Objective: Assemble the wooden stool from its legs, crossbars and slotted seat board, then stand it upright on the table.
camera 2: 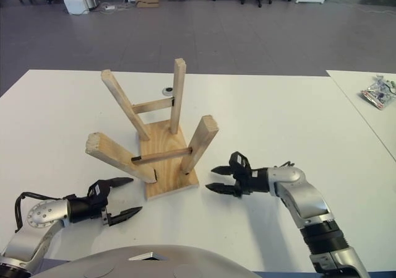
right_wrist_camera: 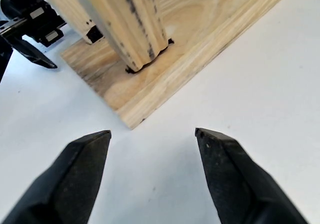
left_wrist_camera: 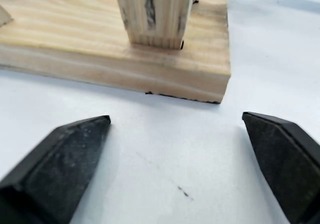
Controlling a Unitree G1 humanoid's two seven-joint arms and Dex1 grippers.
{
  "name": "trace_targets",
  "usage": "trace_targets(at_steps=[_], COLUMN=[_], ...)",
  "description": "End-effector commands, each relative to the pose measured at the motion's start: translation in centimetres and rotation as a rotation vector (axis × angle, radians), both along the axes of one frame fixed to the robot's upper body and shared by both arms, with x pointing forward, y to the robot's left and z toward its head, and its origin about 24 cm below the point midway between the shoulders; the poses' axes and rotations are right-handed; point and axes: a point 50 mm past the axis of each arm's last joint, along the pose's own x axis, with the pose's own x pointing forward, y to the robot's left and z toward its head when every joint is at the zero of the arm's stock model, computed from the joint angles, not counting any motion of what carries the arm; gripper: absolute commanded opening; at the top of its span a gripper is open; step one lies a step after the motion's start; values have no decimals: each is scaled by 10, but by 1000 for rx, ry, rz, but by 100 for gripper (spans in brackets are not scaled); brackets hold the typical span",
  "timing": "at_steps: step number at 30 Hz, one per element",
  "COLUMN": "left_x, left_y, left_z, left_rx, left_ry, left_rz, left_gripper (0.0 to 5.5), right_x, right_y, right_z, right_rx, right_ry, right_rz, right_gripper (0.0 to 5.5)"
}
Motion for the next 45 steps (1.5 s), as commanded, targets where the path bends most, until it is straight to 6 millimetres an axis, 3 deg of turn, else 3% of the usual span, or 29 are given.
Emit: trace_targets(at_steps=[1,5,9,12,16,20,22,24,26,28,30,32,40,45], left_x=[1,15,24,35,69,85,82,77,76,76,82,88,100,101], left_y=[-14,-29,-26,-17,-7,-8,-15,-19,-20,-21,-33,-43,-76,-82], left_z=[-10,-10,-11,-13,-13,-12,-12,-13,-12,-11,-7,-1,11,12], left_rx=[6,9,12,37,83,59,28,7,-9,-17,-48,-83,-167,-180], left_ry=[12,-33,-58,-95,-191,-246,-255,-258,-261,-264,-283,-307,-358,-358], left_rz=[7,-26,1,42,159,225,210,201,217,227,224,232,242,230], left_gripper=[483,483,483,483,483,483,483,483,483,483,483,483,483,483], right_x=[-5,-3,8,16,23,35,54,83,96,93,83,74,67,78], right_y=[14,32,46,48,47,42,36,34,45,56,81,101,126,136], right_z=[-2,-20,-19,-19,-23,-22,-6,45,117,155,191,204,190,158], right_rx=[-47,-141,-168,-197,-213,-212,-201,-114,63,165,255,296,208,25], right_ry=[-65,-171,-250,-285,-299,-356,-475,-704,-956,-1079,-1212,-1256,-1184,-1176], right_rz=[88,99,0,-73,-152,-252,-376,-575,-712,-744,-689,-620,-554,-476], right_gripper=[317,317,317,317,317,317,317,317,317,317,317,317,317,317])
